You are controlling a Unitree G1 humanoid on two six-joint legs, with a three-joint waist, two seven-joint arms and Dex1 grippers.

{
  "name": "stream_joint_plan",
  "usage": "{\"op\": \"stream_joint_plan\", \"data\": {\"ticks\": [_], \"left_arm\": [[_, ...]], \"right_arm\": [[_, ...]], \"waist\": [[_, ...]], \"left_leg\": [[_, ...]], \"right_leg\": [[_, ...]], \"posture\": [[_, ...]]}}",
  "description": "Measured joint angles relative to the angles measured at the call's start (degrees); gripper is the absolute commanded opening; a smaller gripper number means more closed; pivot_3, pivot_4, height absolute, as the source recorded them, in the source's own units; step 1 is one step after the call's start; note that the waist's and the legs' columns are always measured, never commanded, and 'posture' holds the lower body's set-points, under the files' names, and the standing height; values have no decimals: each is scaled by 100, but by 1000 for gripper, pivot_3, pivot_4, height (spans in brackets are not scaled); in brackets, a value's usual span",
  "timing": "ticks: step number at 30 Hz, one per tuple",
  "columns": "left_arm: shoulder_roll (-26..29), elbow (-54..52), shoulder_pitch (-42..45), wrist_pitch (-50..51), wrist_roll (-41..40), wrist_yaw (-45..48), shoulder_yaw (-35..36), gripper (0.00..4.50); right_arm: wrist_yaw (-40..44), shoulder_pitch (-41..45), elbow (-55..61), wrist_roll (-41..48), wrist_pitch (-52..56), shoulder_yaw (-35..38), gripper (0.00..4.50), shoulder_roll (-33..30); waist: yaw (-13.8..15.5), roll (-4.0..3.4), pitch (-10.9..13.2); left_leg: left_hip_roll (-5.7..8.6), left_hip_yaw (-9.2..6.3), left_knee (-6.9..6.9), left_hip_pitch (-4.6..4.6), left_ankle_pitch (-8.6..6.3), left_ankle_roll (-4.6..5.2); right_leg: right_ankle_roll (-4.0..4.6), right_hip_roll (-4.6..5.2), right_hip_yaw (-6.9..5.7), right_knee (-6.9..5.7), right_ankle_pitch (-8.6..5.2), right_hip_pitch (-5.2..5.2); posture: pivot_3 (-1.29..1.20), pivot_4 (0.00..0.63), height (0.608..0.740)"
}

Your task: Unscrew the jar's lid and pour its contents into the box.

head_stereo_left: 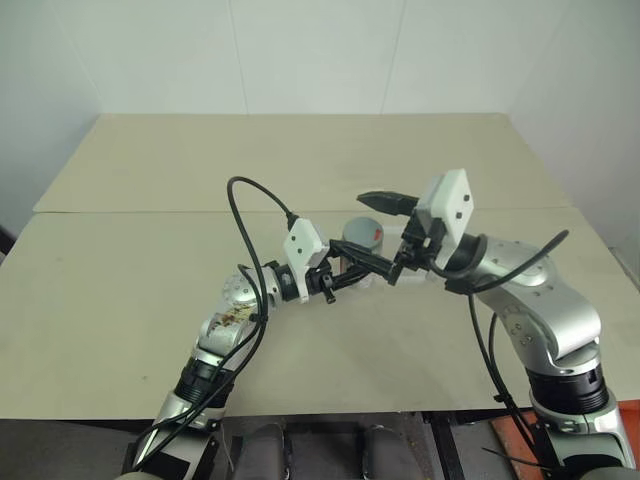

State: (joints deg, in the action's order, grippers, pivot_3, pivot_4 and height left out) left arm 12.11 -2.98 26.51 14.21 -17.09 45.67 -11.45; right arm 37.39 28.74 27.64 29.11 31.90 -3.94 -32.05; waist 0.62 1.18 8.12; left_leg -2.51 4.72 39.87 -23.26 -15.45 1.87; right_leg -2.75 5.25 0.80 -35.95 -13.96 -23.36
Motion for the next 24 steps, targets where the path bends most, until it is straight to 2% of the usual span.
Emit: {"op": "stream_joint_plan", "data": {"ticks": [24], "left_arm": [[40,9,-10,-1,2,-44,1,1952]], "right_arm": [[-130,-161,-176,-304,6,54,4483,114]], "waist": [[3,0,0]], "left_leg": [[1,0,0,-1,0,0]], "right_leg": [[0,0,0,1,0,0]], "posture": [[0,150,740]]}}
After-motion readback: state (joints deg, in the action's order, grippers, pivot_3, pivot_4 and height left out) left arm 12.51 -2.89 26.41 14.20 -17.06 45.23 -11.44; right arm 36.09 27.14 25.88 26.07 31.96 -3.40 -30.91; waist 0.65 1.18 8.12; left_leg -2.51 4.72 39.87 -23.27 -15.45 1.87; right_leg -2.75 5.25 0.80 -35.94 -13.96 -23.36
